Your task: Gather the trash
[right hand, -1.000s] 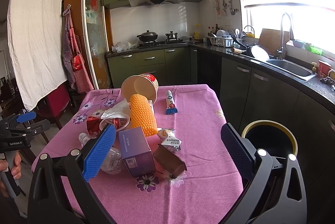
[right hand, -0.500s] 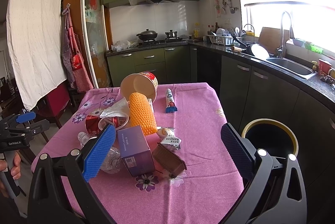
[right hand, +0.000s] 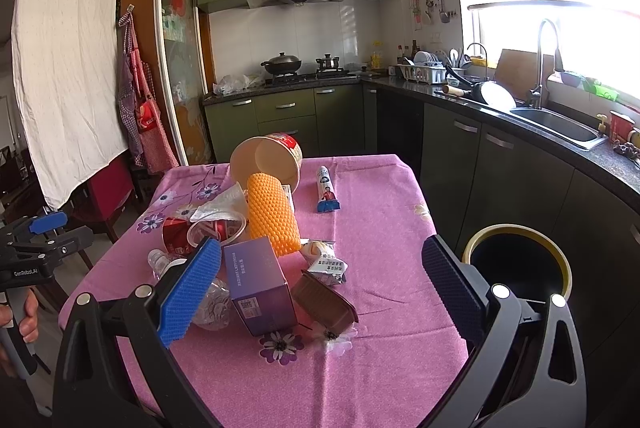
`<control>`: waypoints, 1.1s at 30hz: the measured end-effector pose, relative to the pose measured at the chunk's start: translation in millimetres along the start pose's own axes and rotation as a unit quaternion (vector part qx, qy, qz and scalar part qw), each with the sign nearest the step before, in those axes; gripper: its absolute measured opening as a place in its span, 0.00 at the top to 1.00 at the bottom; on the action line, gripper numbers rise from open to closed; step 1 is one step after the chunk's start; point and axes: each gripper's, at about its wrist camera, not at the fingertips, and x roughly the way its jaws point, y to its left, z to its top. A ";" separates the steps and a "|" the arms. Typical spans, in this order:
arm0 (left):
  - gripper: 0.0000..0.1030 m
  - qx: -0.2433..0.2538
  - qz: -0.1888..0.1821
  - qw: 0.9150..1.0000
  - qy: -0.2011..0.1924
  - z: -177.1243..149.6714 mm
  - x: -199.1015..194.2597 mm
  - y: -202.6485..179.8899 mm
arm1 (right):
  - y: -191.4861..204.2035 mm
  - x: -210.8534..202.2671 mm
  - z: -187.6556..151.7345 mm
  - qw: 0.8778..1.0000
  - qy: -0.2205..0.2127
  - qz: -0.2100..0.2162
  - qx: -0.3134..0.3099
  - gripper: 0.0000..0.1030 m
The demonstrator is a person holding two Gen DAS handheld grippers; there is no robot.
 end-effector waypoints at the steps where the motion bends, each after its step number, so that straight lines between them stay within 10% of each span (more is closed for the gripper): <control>1: 0.06 0.000 0.000 1.000 0.000 -0.2 0.2 -0.4 | 0.1 0.6 -0.3 1.000 0.000 0.000 0.000 0.04; 21: 0.06 0.005 -0.015 1.000 0.009 8.6 15.1 0.4 | -4.5 19.7 5.2 1.000 0.018 0.001 -0.005 0.04; 33: 0.06 0.020 -0.012 1.000 0.004 46.9 62.1 10.8 | -14.5 68.2 63.2 0.999 -0.008 0.020 -0.034 0.04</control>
